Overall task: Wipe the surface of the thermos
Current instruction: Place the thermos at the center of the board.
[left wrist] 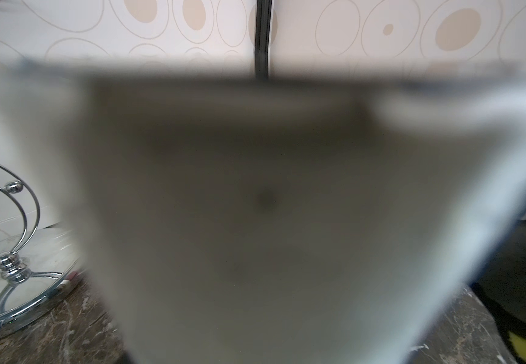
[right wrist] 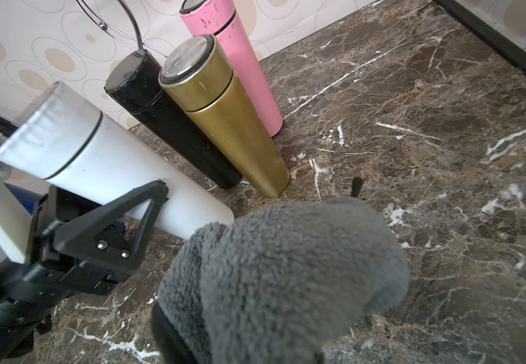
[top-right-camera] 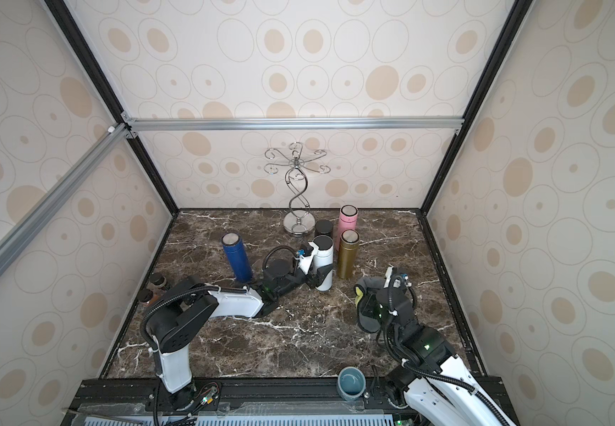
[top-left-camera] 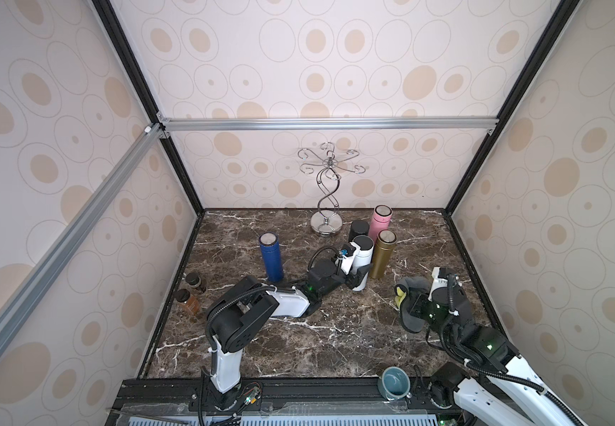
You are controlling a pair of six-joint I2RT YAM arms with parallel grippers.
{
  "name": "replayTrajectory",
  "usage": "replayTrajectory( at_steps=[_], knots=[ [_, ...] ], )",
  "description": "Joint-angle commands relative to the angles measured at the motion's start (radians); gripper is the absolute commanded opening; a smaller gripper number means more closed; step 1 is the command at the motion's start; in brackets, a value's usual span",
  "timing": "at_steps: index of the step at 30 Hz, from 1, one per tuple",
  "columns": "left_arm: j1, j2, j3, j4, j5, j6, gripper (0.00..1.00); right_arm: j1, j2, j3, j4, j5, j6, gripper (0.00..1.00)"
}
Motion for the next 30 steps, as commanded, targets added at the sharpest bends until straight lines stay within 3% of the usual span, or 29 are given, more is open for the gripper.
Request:
replayTrajectory(
  at_steps=[1,27,30],
  knots=[
    [-0.012,0.008,0.052,0.037,-0.043,0.037,0.00,-0.003,-0.013,-0.009,-0.014,0.020,0.001,0.00],
    [-0.014,0.105,0.116,0.088,-0.083,0.020,0.00,-0.003,-0.006,-0.038,0.018,-0.017,0.009,0.00],
    [-0.014,0.110,0.116,0.090,-0.080,0.014,0.06,-0.003,-0.014,-0.039,0.012,-0.014,0.010,0.00]
  ],
)
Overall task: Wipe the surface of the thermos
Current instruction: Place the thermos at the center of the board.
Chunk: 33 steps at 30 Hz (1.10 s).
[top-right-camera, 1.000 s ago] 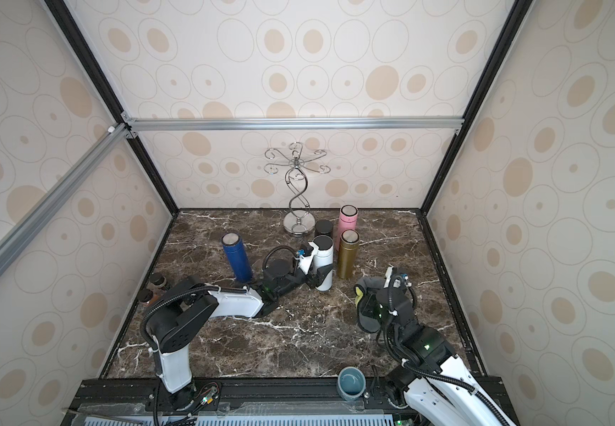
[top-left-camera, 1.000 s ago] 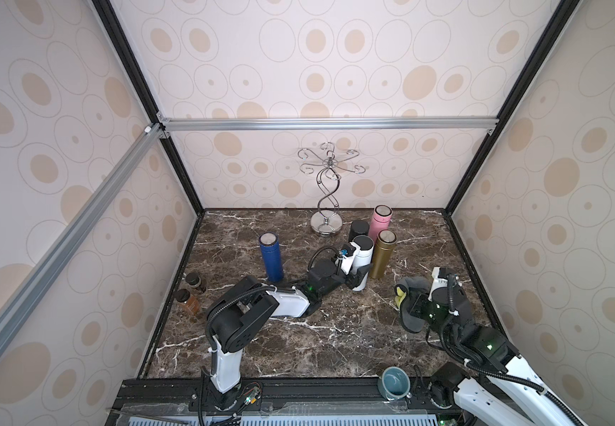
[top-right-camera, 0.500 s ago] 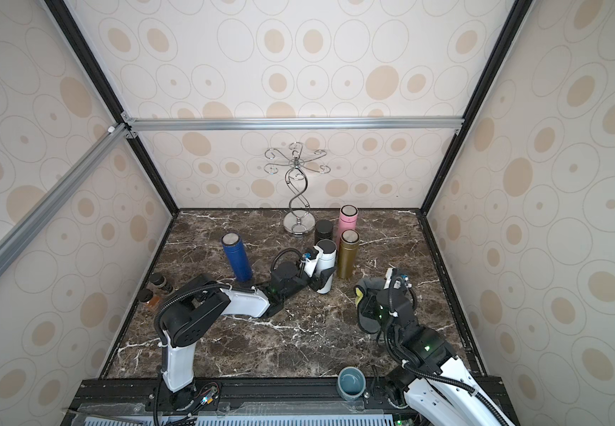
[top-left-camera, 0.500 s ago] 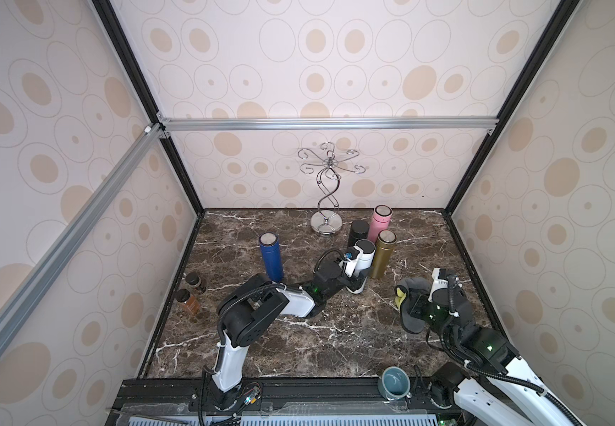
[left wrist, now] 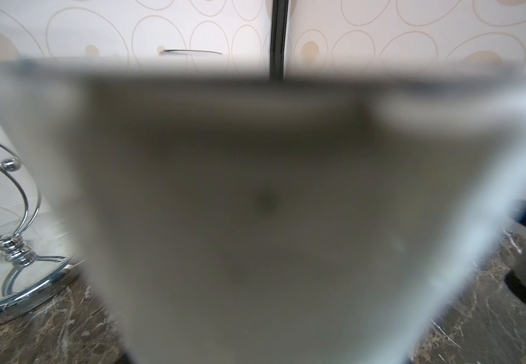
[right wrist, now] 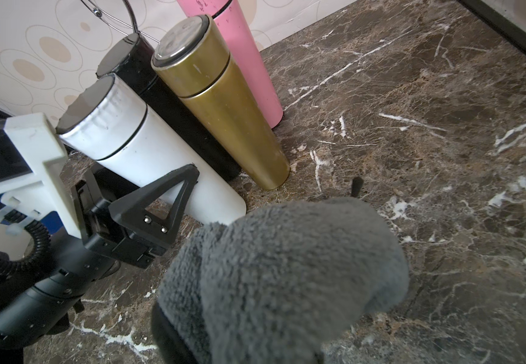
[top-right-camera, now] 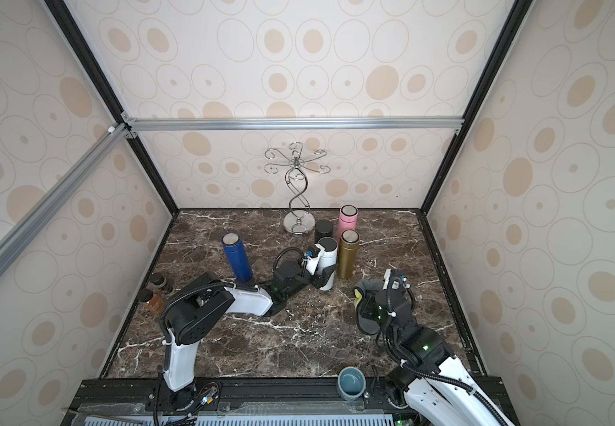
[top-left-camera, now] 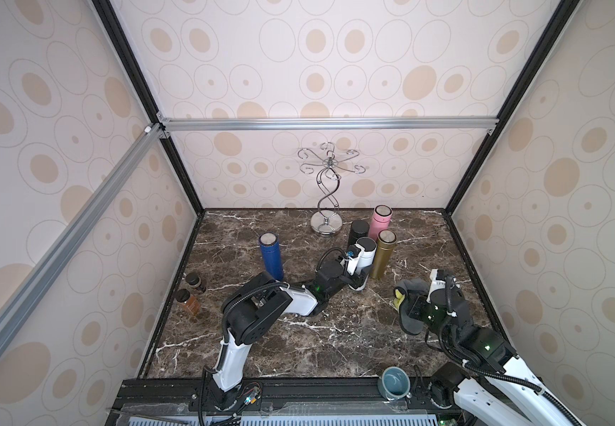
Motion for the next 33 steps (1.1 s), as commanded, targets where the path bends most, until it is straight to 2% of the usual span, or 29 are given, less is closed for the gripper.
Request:
replayTrajectory(
  at_steps=[1,3,8,11,24,26,28,32,33],
  knots=[
    [-0.004,-0.005,0.044,0.082,-0.005,-0.001,0.09,-0.002,-0.017,-0.011,0.003,0.004,0.008,0.00],
    [-0.003,-0.003,0.047,0.074,-0.006,0.002,0.11,-0.003,-0.021,-0.010,-0.002,0.007,0.008,0.00],
    [-0.005,-0.005,0.034,0.082,-0.013,0.005,0.23,-0.002,-0.030,-0.010,-0.007,0.008,0.011,0.00],
    [-0.007,-0.013,0.009,0.109,-0.031,0.000,0.35,-0.003,-0.031,-0.011,-0.007,0.008,0.013,0.00],
    [-0.010,-0.014,-0.031,0.140,-0.039,0.004,0.52,-0.003,-0.030,-0.008,-0.005,0.001,0.017,0.00],
    [-0.010,-0.018,-0.037,0.144,-0.046,0.005,0.70,-0.003,-0.031,-0.008,-0.005,0.000,0.019,0.00],
    [-0.012,-0.022,-0.042,0.153,-0.053,0.009,0.77,-0.003,-0.032,-0.010,-0.004,0.000,0.020,0.00],
    [-0.013,-0.034,-0.048,0.152,-0.066,0.011,0.99,-0.002,-0.042,-0.011,0.006,-0.011,0.016,0.00],
    [-0.013,-0.039,-0.052,0.158,-0.067,0.007,1.00,-0.003,-0.043,-0.011,0.007,-0.012,0.017,0.00]
  ],
)
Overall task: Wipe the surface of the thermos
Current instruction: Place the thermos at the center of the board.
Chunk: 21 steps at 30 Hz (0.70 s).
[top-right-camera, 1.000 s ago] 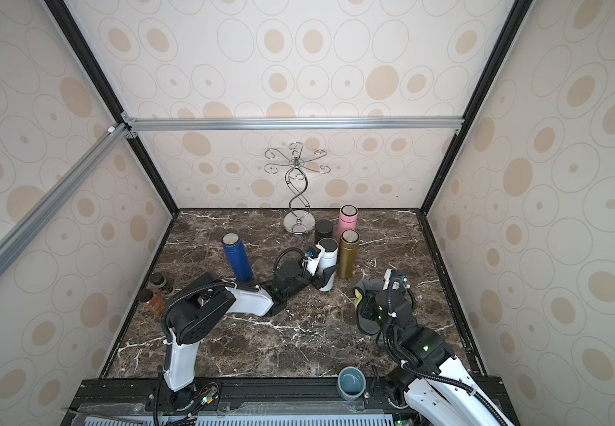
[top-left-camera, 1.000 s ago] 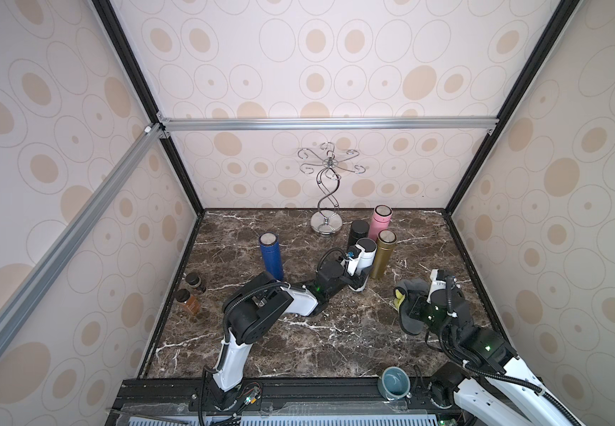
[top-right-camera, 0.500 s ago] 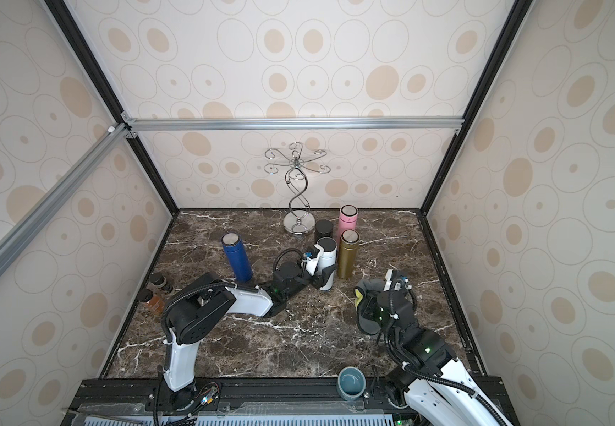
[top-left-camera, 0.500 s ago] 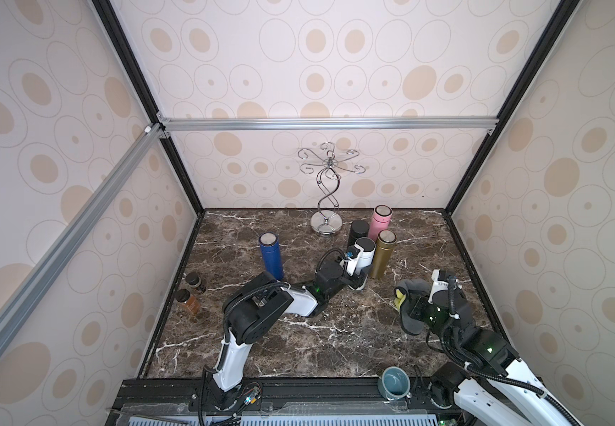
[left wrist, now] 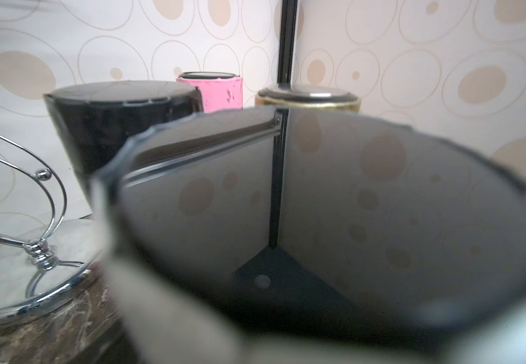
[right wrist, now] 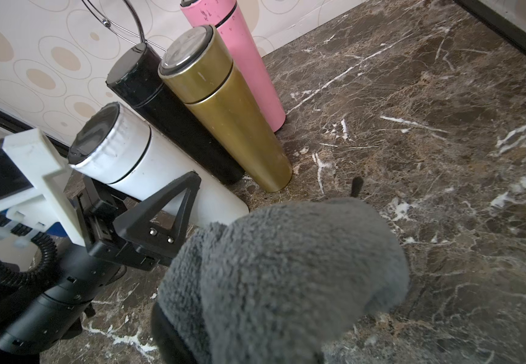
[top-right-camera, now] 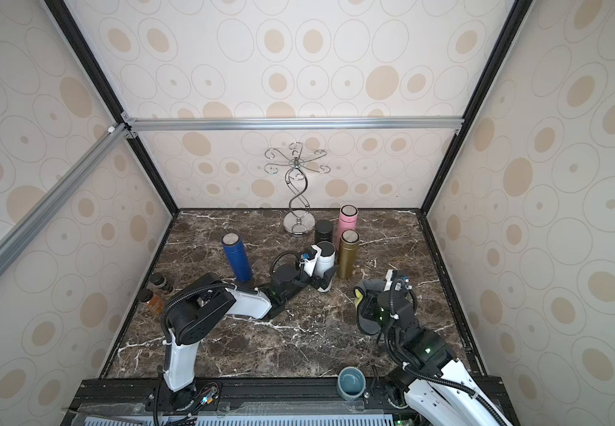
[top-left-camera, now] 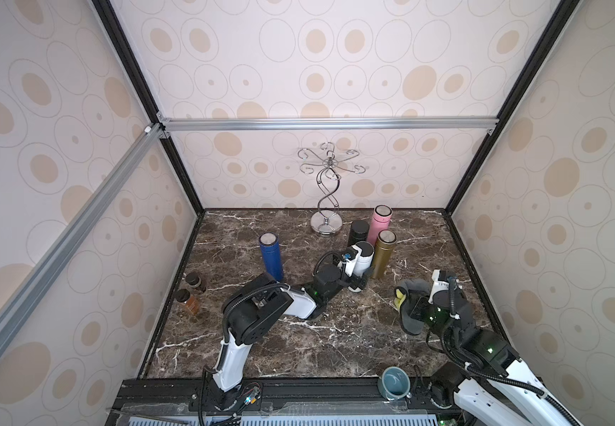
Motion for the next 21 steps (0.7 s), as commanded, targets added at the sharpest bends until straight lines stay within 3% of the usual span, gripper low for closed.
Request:
replayTrajectory(
  at_steps=[1,12,21],
  knots=[
    [-0.006,-0.042,-0.013,0.057,-0.016,0.005,1.00,-0.003,-0.018,-0.009,0.007,-0.008,0.012,0.00],
    [-0.008,-0.097,-0.087,0.057,0.018,0.043,1.00,-0.003,-0.013,0.009,0.002,-0.020,-0.003,0.00],
    [-0.009,-0.187,-0.236,0.033,0.009,0.055,1.00,-0.003,0.024,0.021,0.021,-0.048,-0.016,0.00]
  ],
)
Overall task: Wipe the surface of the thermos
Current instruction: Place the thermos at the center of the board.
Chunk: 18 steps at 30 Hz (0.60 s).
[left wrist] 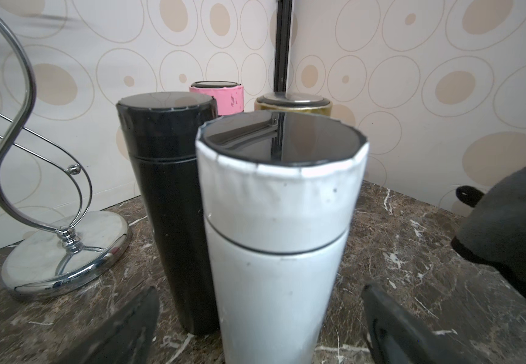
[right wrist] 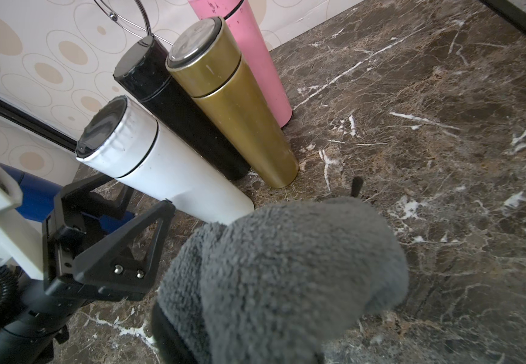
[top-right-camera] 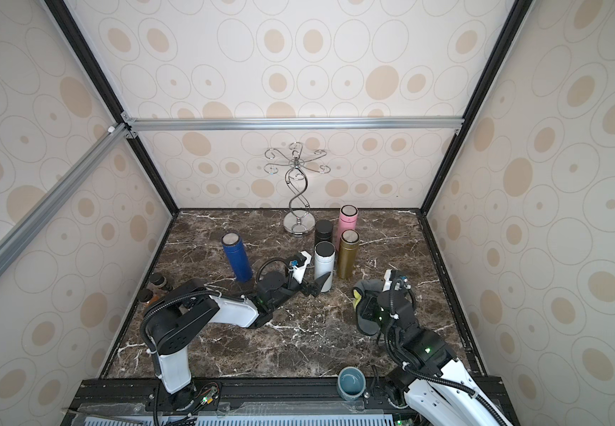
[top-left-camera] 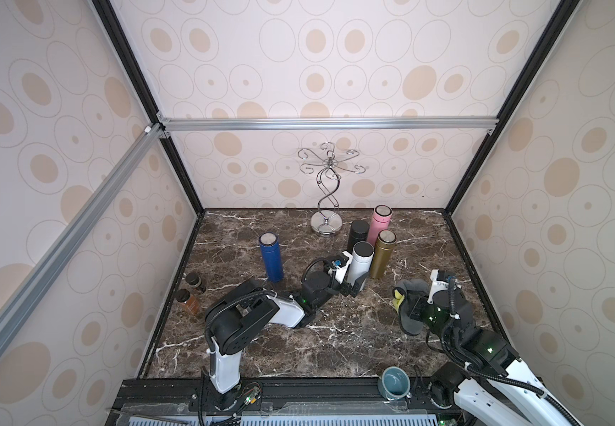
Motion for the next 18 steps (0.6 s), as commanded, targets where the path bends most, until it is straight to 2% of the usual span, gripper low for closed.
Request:
replayTrajectory(
  at_steps=[1,7,12,15,18],
  knots=[
    [-0.007,-0.049,-0.056,-0.002,-0.007,0.022,1.00,-0.002,0.010,0.021,0.021,-0.017,-0.010,0.00],
    [-0.009,-0.189,-0.174,-0.120,-0.032,-0.013,1.00,-0.002,0.010,0.038,0.013,-0.027,-0.014,0.00],
    [-0.011,-0.364,-0.302,-0.239,-0.076,-0.079,1.00,-0.002,0.015,0.056,-0.002,-0.054,-0.015,0.00],
    [-0.011,-0.481,-0.364,-0.257,-0.209,-0.153,1.00,-0.001,0.038,0.075,-0.010,-0.106,-0.016,0.00],
    [-0.011,-0.599,-0.375,-0.368,-0.316,-0.220,1.00,0.006,0.063,0.078,0.004,-0.158,-0.004,0.00]
  ],
)
